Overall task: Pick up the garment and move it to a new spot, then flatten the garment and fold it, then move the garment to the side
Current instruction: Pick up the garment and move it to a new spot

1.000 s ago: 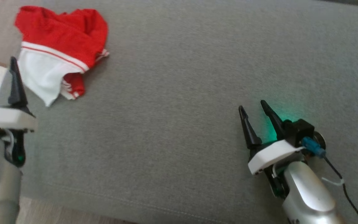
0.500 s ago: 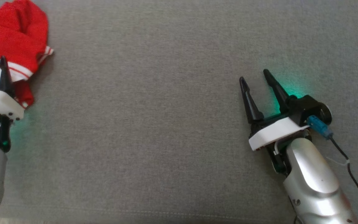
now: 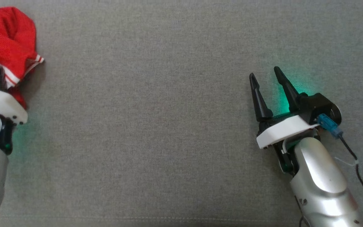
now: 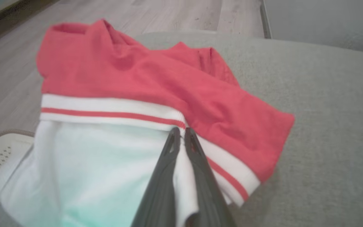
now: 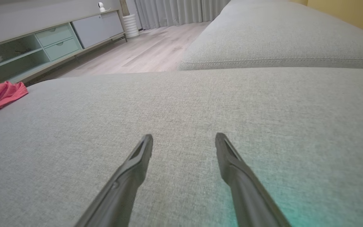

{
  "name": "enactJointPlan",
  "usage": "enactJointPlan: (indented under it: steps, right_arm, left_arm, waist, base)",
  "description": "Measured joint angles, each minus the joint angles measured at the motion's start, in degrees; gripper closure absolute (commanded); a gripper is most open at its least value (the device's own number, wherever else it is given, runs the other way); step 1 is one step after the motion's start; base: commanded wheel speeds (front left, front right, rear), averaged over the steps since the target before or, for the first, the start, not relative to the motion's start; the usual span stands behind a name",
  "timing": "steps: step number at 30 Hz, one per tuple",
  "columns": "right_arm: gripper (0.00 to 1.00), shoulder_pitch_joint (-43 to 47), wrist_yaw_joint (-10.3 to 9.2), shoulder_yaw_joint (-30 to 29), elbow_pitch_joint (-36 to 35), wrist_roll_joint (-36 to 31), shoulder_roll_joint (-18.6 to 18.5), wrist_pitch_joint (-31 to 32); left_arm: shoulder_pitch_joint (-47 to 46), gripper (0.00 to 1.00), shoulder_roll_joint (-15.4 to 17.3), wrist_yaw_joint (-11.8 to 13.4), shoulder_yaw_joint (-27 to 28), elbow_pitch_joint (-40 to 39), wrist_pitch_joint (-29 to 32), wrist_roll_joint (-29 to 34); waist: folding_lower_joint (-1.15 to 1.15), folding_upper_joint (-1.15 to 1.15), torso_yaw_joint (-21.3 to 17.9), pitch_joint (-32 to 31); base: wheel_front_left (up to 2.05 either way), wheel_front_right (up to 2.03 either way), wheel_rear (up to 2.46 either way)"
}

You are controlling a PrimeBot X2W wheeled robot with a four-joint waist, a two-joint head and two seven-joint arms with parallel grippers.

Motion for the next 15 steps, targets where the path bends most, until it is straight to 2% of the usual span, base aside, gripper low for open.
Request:
enactJointPlan:
  steps: [8, 15]
  right_arm:
    - [0.00, 2.72, 0.00, 0.08, 0.66, 3.86, 0.00, 0.05]
    - [0.00, 4.78, 0.00, 0.96, 0.63, 6.23, 0.04, 0.05]
  left_arm:
    - [-1.55, 1.00, 0.55, 0.01, -9.65, -9.67, -4.72, -0.92]
    - [-3.84, 1.00, -0.97, 0.01, -17.96, -18.28, -6.97, -3.67]
  waist:
    - [-0.01, 0.00, -1.42, -4.94]
    - [-0.02, 0.00, -6.72, -8.51]
  base:
    - [0.00, 0.00, 0.00]
    - [0.00, 0.00, 0.00]
